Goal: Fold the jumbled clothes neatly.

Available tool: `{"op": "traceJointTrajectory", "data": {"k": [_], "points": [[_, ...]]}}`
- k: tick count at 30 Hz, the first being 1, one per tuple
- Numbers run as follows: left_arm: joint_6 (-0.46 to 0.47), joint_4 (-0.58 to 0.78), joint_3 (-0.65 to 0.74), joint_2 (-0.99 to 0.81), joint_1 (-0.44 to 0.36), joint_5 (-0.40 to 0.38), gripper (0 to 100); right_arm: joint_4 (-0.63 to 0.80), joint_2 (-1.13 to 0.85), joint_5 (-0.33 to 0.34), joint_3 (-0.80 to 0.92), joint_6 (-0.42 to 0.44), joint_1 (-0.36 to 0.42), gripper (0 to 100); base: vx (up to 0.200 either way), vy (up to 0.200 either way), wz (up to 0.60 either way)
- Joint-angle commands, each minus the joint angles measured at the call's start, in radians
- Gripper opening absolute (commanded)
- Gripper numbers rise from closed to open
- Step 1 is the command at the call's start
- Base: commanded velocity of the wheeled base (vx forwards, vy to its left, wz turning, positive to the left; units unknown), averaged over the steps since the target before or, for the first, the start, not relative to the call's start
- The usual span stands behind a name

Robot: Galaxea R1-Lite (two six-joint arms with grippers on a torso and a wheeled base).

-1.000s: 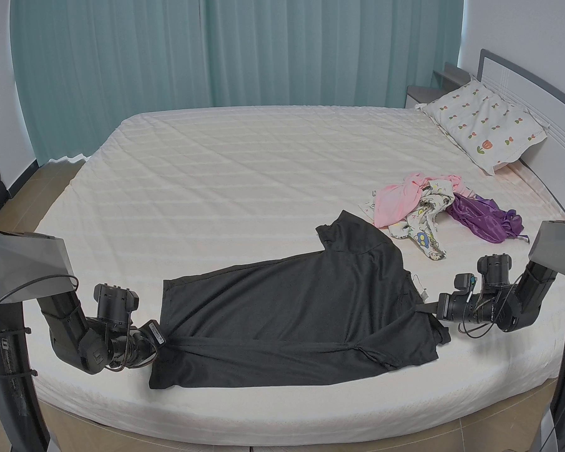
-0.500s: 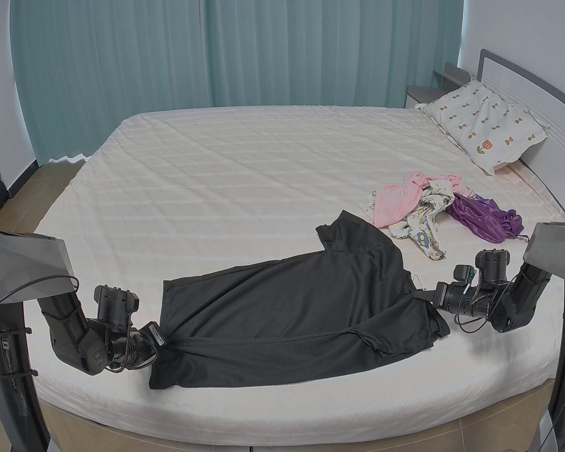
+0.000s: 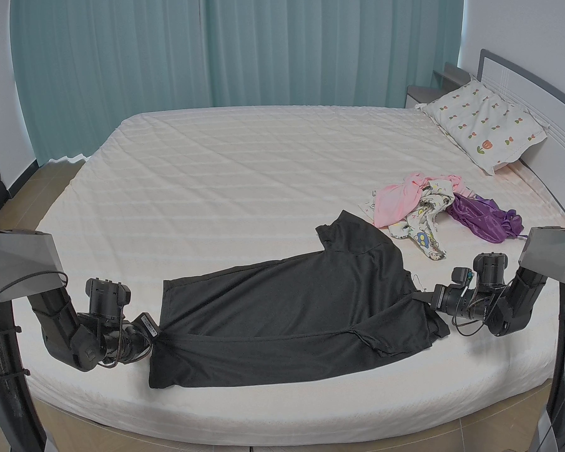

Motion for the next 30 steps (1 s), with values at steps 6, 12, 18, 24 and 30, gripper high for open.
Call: {"op": "traceJointTrajectory", "data": {"k": [6, 12, 18, 24, 30], "points": [[-0.001, 0.0, 0.001, -0.046, 0.017, 0.002, 0, -0.055, 0.004, -0.03, -0.002, 0.036, 0.01, 0, 0.0, 0.0, 0.0], [0.0, -0.004, -0.007, -0.013, 0.024, 0.002, 0, -0.095, 0.018, -0.037, -0.004, 0.059, 0.01, 0, 0.0, 0.0, 0.0], [0.003, -0.099, -0.035, 0.093, 0.026, 0.005, 0, -0.097, 0.062, -0.074, -0.019, 0.059, 0.03, 0, 0.0, 0.0, 0.0], [0.003, -0.114, -0.035, 0.102, 0.018, 0.003, 0, -0.095, 0.079, -0.076, -0.033, 0.059, 0.03, 0, 0.0, 0.0, 0.0], [0.005, -0.115, -0.03, 0.104, 0.015, 0.003, 100, -0.098, 0.092, -0.097, -0.039, 0.062, 0.036, 100, 0.0, 0.0, 0.0]]}}
